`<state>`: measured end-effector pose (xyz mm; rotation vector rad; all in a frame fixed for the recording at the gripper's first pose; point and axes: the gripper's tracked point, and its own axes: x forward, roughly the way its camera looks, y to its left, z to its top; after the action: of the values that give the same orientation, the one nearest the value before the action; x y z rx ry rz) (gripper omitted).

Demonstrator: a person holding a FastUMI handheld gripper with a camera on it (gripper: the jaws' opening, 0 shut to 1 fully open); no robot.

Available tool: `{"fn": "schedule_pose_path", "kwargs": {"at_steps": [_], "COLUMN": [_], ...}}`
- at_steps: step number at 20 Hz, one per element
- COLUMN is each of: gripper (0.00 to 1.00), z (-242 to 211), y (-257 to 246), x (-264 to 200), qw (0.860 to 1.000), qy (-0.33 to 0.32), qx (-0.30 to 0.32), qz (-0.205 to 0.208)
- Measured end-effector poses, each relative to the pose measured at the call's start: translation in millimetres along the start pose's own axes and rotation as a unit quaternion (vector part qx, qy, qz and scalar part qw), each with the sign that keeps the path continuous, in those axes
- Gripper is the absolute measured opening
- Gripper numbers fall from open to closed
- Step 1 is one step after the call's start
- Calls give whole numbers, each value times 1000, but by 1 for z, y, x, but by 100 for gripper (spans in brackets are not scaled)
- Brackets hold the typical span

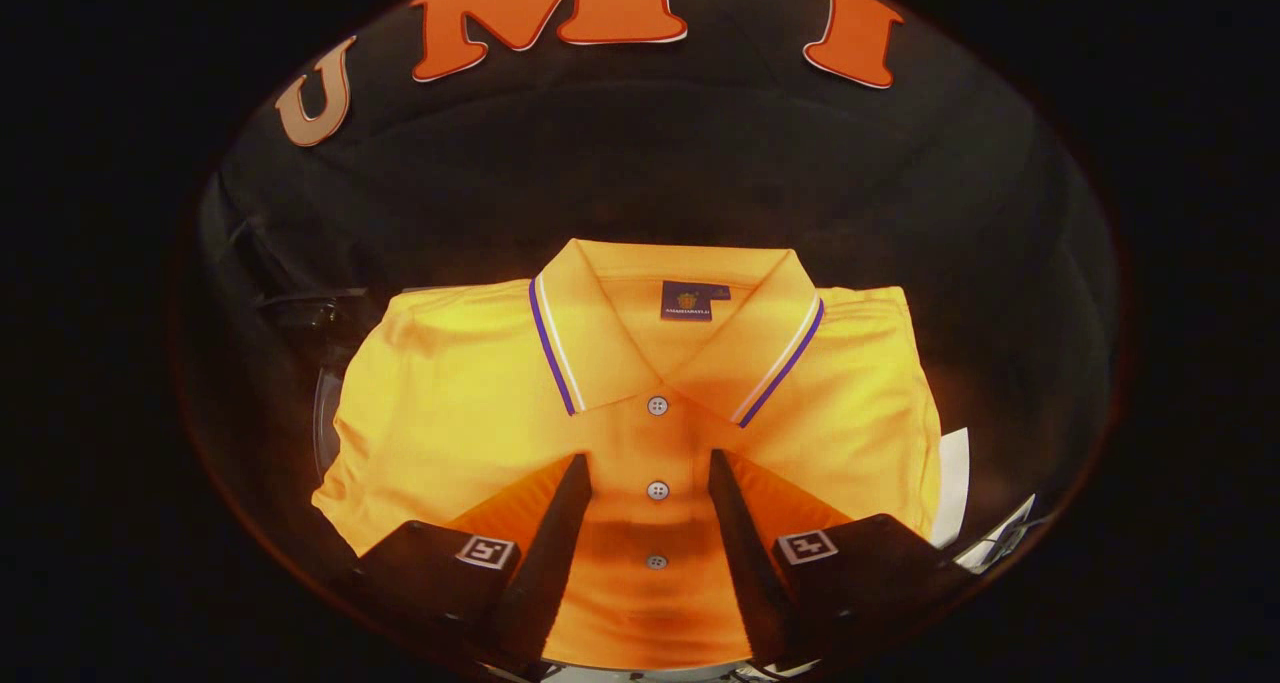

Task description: Put the clothes into the washing machine and then close the washing machine lid.

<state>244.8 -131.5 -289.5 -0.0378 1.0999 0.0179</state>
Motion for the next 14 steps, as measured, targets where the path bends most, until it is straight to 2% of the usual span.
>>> {"fn": "schedule_pose_path", "kwargs": {"at_steps": [3, 5, 7, 8, 11, 12, 14], "gripper": [64, 49, 43, 19, 17, 10, 10], "z": [1, 4, 5, 8, 7, 8, 9], "y": [3, 0, 1, 1, 2, 4, 3], "x": [0, -1, 0, 0, -5, -4, -5], "qw": [1000, 1000, 1000, 1000, 998, 997, 995], "qy": [5, 5, -5, -12, -41, -48, -72], "qx": [1, 7, 12, 25, 43, 51, 59], "qz": [0, -2, -1, -3, 8, 18, 29]}}
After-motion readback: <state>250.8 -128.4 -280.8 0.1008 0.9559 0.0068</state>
